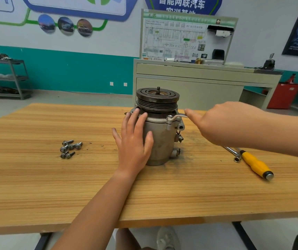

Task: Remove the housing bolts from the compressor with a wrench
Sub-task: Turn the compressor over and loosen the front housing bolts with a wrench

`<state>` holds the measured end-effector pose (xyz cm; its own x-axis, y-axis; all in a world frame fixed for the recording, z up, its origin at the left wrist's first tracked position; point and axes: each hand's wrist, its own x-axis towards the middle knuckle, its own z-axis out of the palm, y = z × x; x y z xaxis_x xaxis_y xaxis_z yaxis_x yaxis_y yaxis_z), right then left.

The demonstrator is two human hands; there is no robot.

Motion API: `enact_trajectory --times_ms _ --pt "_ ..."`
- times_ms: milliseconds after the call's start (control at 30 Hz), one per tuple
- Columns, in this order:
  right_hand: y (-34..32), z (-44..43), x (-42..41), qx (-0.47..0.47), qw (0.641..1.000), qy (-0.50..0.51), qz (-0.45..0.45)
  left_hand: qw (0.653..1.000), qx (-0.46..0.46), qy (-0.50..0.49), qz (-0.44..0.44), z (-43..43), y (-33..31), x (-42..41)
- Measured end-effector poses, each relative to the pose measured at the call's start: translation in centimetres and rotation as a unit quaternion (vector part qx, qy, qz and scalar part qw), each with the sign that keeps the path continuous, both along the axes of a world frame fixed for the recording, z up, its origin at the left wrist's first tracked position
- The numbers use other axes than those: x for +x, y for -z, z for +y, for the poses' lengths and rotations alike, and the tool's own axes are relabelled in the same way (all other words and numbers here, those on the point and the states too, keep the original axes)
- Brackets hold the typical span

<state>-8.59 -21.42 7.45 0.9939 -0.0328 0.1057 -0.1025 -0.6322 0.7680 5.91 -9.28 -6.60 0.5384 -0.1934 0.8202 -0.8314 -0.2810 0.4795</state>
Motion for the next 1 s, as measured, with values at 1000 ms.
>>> enact_trajectory --times_ms 1000 --pt "2.7 -1.2 -2.1 0.360 0.905 -0.009 -0.229 1.000 -0.021 0.011 0.017 0.1 -0.2 -0.2"
